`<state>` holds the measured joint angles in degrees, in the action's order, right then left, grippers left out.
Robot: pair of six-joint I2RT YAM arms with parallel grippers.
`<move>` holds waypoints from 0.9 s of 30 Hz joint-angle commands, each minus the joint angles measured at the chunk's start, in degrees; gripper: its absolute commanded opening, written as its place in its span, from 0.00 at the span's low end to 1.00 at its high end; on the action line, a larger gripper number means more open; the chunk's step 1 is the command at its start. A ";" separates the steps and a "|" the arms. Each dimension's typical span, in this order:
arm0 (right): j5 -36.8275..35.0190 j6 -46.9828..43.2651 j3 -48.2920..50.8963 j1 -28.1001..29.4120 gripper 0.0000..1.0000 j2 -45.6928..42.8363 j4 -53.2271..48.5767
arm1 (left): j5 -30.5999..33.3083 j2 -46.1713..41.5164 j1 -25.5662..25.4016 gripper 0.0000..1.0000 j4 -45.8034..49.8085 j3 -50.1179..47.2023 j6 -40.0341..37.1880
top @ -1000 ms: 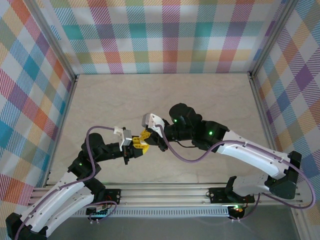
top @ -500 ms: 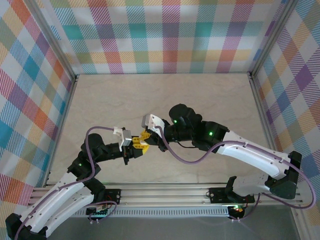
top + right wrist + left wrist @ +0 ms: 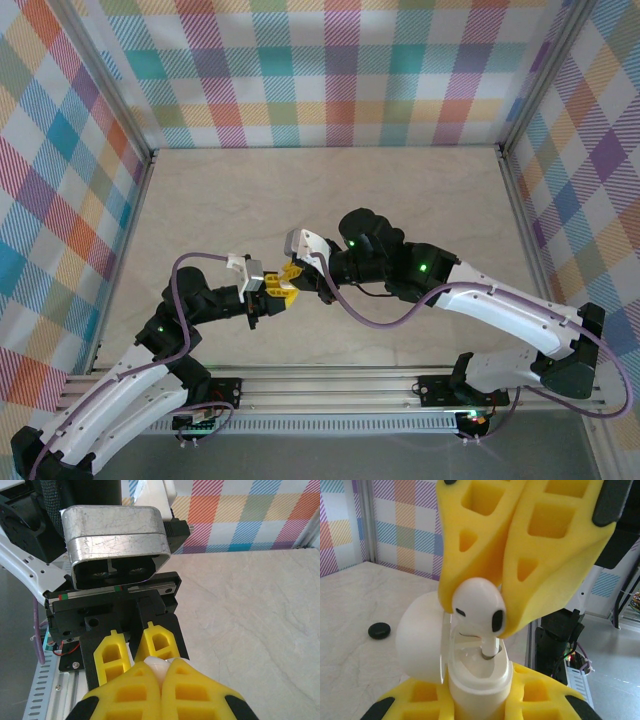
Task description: Insert the wireless bluetooth earbuds into the charging case
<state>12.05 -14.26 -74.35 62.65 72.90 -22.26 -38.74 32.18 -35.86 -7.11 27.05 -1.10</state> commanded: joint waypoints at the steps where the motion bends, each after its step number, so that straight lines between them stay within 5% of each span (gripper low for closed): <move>1: -0.95 -0.07 0.97 0.36 0.00 -0.68 -4.38 | 0.68 -0.89 -0.44 0.00 -2.11 0.55 -0.13; 27: -11.40 13.30 8.49 2.17 0.00 -1.61 8.22 | 6.44 -3.88 -1.40 0.00 -15.17 -5.20 4.90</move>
<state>2.31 -3.05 -67.16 64.71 71.61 -11.07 -32.69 29.85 -36.71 -14.11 21.74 4.86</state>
